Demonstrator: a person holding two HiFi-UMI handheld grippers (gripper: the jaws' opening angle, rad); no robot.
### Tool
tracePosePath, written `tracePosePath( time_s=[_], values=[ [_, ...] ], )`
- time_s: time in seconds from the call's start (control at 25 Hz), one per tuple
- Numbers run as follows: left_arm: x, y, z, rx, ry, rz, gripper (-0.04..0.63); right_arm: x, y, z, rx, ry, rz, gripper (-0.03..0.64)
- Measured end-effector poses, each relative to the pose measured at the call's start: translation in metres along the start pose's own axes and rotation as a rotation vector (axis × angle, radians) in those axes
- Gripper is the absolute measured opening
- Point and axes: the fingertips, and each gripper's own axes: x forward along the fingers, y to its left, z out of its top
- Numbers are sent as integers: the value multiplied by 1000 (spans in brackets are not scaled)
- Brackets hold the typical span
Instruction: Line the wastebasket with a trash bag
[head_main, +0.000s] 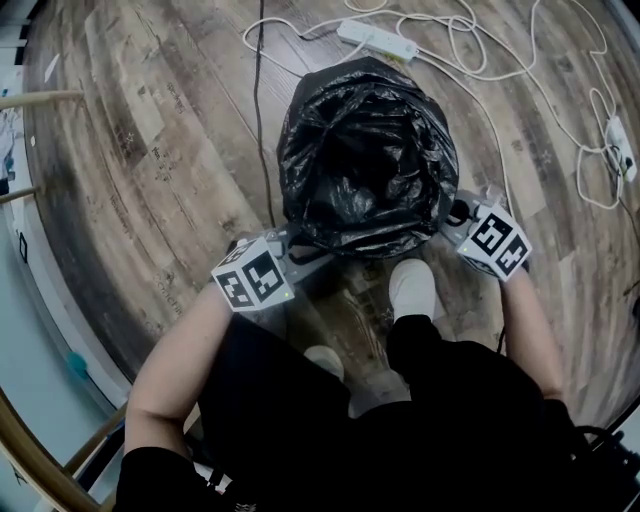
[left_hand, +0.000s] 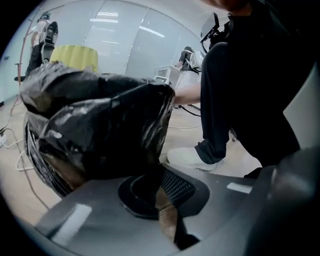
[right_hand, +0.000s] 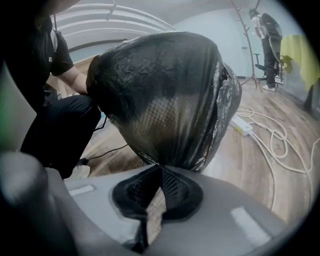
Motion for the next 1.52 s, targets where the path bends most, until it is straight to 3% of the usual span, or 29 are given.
tracePosePath(
  time_s=[0.16,0.36,0.68,0.76,0.84,0.88,1.0,1.12,1.28,1.52],
  values=[
    [8,0,-15,35,67,-3,8,14,1,-9,25,5,5,3],
    [12,11,-27,-11,73,12,9,30,0,-25,38,35,-3,3],
    [15,9,-39,5,116,-14,9,49,1,-36,82,12,-14,4],
    [8,11,-37,-11,93,-12,31,42,1,-32,114,-13,-3,47],
    [-4,13,-33,-41,50,-13,98,32,-1,-32,150,-33,18,172],
    [-11,13,-32,-62,29,-21,135,26,-1,-32,158,-41,32,204],
    [-43,8,-30,-130,-22,-31,186,5,-1,-31,148,-65,82,235],
    [-79,18,-27,-212,-124,57,184,-18,-13,-25,151,-114,49,235],
    [-123,65,-1,-259,-331,285,170,-57,-53,1,217,-263,-152,235],
    [-162,99,53,-182,-504,537,76,-118,-89,69,273,-526,-432,221]
  ],
)
